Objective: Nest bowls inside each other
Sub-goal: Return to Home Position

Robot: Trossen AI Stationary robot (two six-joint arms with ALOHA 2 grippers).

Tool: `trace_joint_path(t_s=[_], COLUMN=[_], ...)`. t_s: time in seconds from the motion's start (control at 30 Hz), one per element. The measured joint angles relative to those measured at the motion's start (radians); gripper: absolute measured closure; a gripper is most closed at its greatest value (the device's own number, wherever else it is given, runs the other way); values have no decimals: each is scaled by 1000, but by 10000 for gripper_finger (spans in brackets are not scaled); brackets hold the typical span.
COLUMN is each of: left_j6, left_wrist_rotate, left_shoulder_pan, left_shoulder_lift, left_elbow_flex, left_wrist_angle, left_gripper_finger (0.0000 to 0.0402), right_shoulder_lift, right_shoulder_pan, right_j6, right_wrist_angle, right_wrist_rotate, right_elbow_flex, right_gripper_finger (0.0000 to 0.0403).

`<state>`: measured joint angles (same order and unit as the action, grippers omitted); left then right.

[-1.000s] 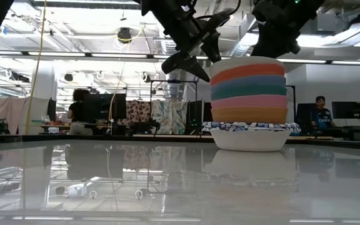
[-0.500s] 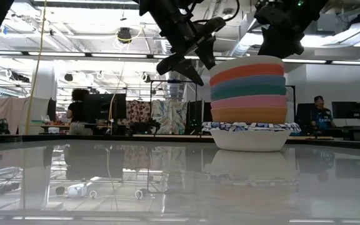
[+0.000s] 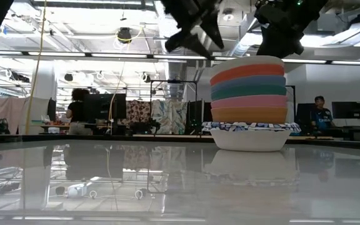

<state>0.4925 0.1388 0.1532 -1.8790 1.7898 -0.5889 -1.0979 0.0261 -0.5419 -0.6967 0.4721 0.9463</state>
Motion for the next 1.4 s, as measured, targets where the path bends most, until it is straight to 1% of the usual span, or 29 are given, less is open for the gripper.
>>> trace_joint_path(t_s=[0.2, 0.27, 0.37, 0.47, 0.53, 0.63, 0.73, 0.8, 0.9, 1.13, 1.2, 1.27, 1.33, 1.4], left_j6=[-88, -108, -166, -207, -229, -293, -348, -381, -424, -422, -425, -420, -399, -366], left_wrist_rotate=[3, -16, -88, -175, -203, -200, -167, -150, -154, -153, -142, -113, -73, -33], left_shoulder_pan=[0, 0, 0, 5, 12, 24, 31, 31, 23, 0, -27, -65, -104, -139], left_shoulder_lift=[0, 0, 20, 76, 121, 187, 249, 282, 329, 461, 494, 533, 577, 626], left_elbow_flex=[144, 183, 215, 218, 219, 220, 220, 220, 220, 220, 209, 154, 63, -59], left_wrist_angle=[-135, -186, -218, -217, -217, -235, -271, -297, -308, -313, -304, -271, -222, -141], left_gripper_finger=[206, 206, 206, 206, 206, 206, 206, 206, 206, 206, 206, 208, 212, 217], right_shoulder_lift=[1, 7, 28, 65, 91, 141, 204, 247, 326, 496, 539, 573, 589, 599], right_shoulder_pan=[0, 0, -1, -2, -2, -2, 1, 17, 52, 137, 150, 156, 156, 154], right_j6=[-1, 0, 1, 19, 24, 27, 34, 67, 100, 204, 214, 180, 124, 61], right_wrist_angle=[53, 46, 38, 40, 35, 1, -19, -23, -15, 78, 88, 69, 16, -21], right_wrist_rotate=[0, 0, 0, 8, 21, 27, 26, 26, 26, 26, 26, 27, 27, 28], right_elbow_flex=[0, 10, 44, 93, 122, 151, 152, 152, 152, 152, 152, 155, 144, 118], right_gripper_finger=[262, 262, 262, 262, 262, 262, 262, 262, 262, 262, 262, 262, 262, 262])
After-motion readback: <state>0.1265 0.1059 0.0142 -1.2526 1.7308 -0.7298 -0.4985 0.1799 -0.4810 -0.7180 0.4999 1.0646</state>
